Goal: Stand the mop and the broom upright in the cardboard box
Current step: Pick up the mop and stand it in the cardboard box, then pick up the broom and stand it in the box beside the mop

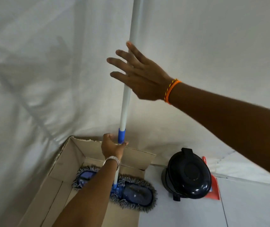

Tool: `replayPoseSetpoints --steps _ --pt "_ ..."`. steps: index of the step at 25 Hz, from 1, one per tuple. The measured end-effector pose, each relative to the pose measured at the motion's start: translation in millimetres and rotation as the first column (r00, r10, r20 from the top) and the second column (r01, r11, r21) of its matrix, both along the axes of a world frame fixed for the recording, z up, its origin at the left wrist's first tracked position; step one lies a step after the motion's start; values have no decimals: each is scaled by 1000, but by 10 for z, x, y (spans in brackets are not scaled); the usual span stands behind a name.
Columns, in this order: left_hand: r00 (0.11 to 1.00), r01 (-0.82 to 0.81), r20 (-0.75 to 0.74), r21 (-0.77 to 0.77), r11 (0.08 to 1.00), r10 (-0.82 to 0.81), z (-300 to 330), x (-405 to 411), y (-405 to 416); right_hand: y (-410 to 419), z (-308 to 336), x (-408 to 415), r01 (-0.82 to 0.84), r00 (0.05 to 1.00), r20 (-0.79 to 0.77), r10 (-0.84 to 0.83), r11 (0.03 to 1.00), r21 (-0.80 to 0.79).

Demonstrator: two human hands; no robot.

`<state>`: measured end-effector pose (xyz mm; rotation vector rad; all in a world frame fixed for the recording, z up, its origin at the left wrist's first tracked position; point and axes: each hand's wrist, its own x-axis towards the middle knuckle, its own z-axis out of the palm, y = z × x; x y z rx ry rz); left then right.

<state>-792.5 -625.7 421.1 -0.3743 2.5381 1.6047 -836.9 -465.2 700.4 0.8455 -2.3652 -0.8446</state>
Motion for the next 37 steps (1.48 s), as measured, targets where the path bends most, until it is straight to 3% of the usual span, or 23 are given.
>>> replayPoseSetpoints --steps 3,6,8,12,15,19,26,31,37 --pt "995 10 -95 -155 988 -25 -102 350 -307 -182 -391 565 197 980 110 -166 898 -393" --pt "994 71 -74 -136 988 -82 -24 848 -484 -520 -815 1352 485 874 392 -288 562 -670" --pt "993 108 -27 -88 990 -111 86 1249 -554 -769 -1076 1927 637 770 581 -264 354 -684" --pt "968 232 119 -86 969 -222 556 2129 -614 -1020 -1208 3084 763 620 758 -202 -69 -643" --pt "960 270 99 -106 957 -260 873 2728 -531 -929 -1203 3838 755 558 803 -210 -272 -596" --pt "895 443 99 -84 892 -435 1134 3452 -235 -490 -1095 4852 720 466 824 -323 -403 -565" --pt "657 750 22 -121 651 -753 1293 4991 908 653 -1064 7252 706 270 831 -487 -487 -514" --pt "603 795 84 -140 590 -793 1092 6283 1622 1226 -1182 9299 606 146 879 -454 -662 -442" --pt "602 798 228 -133 588 -766 986 7152 1965 1861 -1169 10491 600 58 915 -398 -719 -351"
